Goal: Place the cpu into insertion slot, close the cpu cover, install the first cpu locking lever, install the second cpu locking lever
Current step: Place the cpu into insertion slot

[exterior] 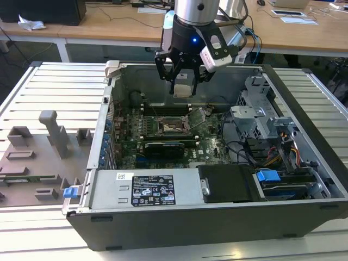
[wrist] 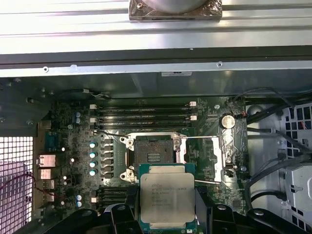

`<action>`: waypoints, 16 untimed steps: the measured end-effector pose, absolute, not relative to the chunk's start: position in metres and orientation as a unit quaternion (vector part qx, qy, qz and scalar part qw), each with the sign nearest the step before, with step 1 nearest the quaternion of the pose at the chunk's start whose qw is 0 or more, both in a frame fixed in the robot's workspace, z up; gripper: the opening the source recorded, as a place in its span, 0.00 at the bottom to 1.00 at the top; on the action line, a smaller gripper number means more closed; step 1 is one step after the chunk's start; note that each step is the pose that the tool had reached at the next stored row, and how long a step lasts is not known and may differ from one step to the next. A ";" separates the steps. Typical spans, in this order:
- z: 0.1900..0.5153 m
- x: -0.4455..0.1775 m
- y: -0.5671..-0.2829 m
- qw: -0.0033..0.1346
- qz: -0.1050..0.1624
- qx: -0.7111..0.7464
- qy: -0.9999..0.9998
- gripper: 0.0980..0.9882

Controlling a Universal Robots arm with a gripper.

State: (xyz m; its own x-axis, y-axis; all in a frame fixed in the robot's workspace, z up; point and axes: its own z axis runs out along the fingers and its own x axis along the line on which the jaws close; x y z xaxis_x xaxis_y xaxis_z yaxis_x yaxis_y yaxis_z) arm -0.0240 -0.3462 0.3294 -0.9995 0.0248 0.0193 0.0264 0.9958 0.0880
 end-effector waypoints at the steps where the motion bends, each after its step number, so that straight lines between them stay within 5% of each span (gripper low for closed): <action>1: 0.329 -0.024 -0.346 0.009 -0.044 -0.013 -0.999 0.50; 16: 0.324 -0.024 -0.346 0.009 -0.044 -0.013 -0.999 0.50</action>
